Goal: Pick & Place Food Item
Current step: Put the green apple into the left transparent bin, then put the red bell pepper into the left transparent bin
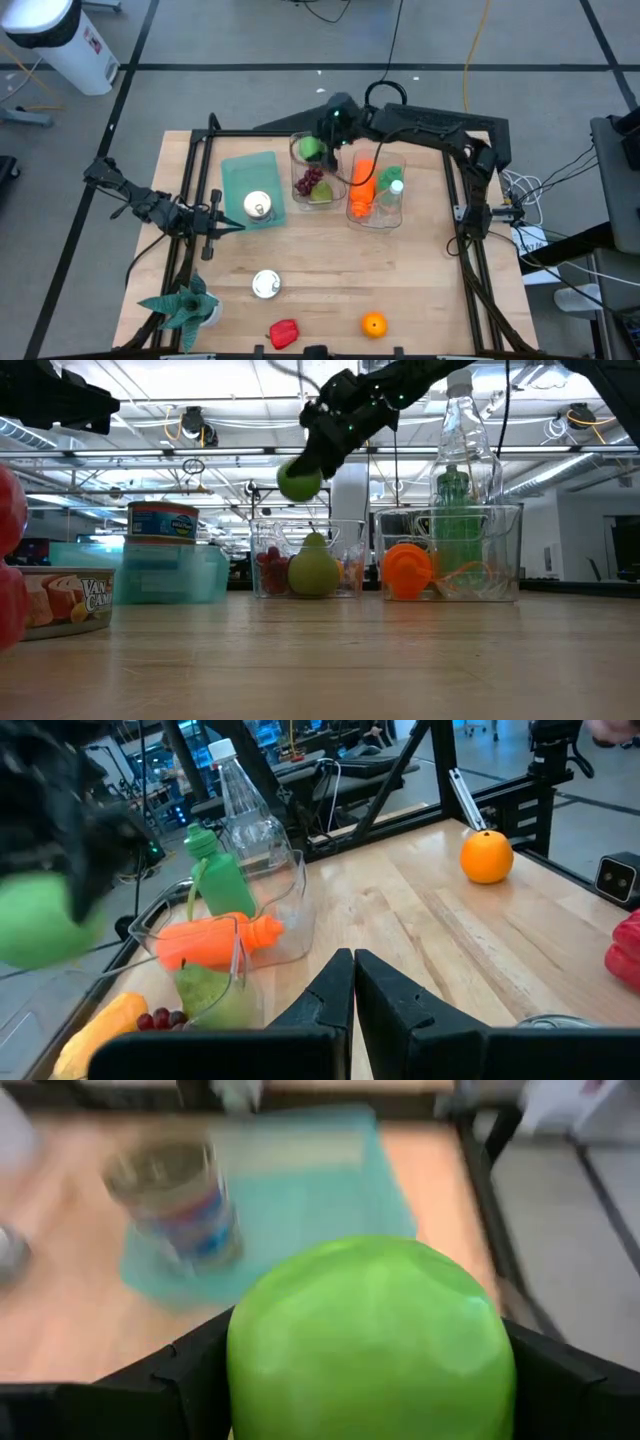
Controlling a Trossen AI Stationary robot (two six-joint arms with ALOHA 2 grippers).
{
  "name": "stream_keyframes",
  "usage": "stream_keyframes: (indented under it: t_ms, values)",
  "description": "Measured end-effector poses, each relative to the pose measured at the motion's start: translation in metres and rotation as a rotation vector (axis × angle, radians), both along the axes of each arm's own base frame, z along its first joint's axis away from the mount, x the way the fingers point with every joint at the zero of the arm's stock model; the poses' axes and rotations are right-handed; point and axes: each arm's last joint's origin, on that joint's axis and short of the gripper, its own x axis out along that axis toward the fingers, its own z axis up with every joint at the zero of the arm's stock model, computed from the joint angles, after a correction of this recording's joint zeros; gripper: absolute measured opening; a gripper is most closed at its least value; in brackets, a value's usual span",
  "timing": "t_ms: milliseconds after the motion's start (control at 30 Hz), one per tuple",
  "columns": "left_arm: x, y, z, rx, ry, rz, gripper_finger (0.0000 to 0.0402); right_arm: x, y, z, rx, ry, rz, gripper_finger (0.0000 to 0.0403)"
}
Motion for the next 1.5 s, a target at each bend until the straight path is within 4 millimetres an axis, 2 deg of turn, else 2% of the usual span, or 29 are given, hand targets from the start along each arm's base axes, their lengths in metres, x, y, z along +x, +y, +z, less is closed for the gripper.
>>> stream_keyframes:
  t_ms: [133,333,467,567,667,767,867,933,1000,1100,1200,1267,1333,1433,1500]
  values:
    - [0.0,0.0,0.0,0.002,-0.001,0.001,0.0024,0.01,0.009,-0.019,-0.069,0.088,-0.008,0.0312]
    - [0.0,0.0,0.0,-0.005,-0.001,0.002,0.0024,0.018,0.016,-0.032,-0.084,0.13,0.024,0.0316]
    - [0.0,0.0,0.0,-0.005,-0.001,0.002,0.0024,0.018,0.016,-0.033,-0.097,0.154,-0.023,0.0374]
    - [0.0,0.0,0.0,-0.001,-0.001,0.002,0.0024,0.017,0.016,-0.033,-0.077,0.158,-0.064,0.0386]
    - [0.0,0.0,0.0,0.001,-0.002,0.001,0.0024,0.015,0.018,-0.027,-0.049,0.151,-0.085,0.0383]
    - [0.0,0.0,0.0,0.001,-0.002,0.002,0.0024,0.01,0.022,-0.011,-0.057,0.111,-0.088,0.0389]
    - [0.0,0.0,0.0,0.001,-0.002,0.002,0.0024,-0.002,0.03,0.024,-0.096,0.01,-0.089,0.0393]
    - [0.0,0.0,0.0,0.001,-0.003,0.002,0.0024,-0.02,0.039,0.063,-0.138,-0.117,-0.091,0.0393]
    - [0.0,0.0,0.0,0.001,-0.002,0.002,0.0024,-0.049,0.052,0.109,-0.17,-0.254,-0.098,0.0393]
    - [0.0,0.0,0.0,0.002,-0.002,0.002,0.0024,-0.105,0.077,0.168,-0.18,-0.431,-0.049,0.0392]
    - [0.0,0.0,0.0,0.006,-0.003,0.002,0.0024,-0.17,0.106,0.205,-0.16,-0.522,0.021,0.0379]
    - [0.0,0.0,0.0,0.011,-0.003,0.001,0.0024,-0.213,0.126,0.221,-0.135,-0.573,0.046,0.0352]
    - [0.0,0.0,0.0,0.011,-0.003,0.001,0.0024,-0.252,0.146,0.229,-0.111,-0.614,0.065,0.0314]
    - [0.0,0.0,0.001,0.016,-0.008,0.0,0.0024,-0.293,0.168,0.219,-0.063,-0.638,0.117,0.0239]
    - [0.0,0.0,0.002,0.017,-0.018,0.0,0.0024,-0.307,0.175,0.202,-0.02,-0.644,0.135,0.018]
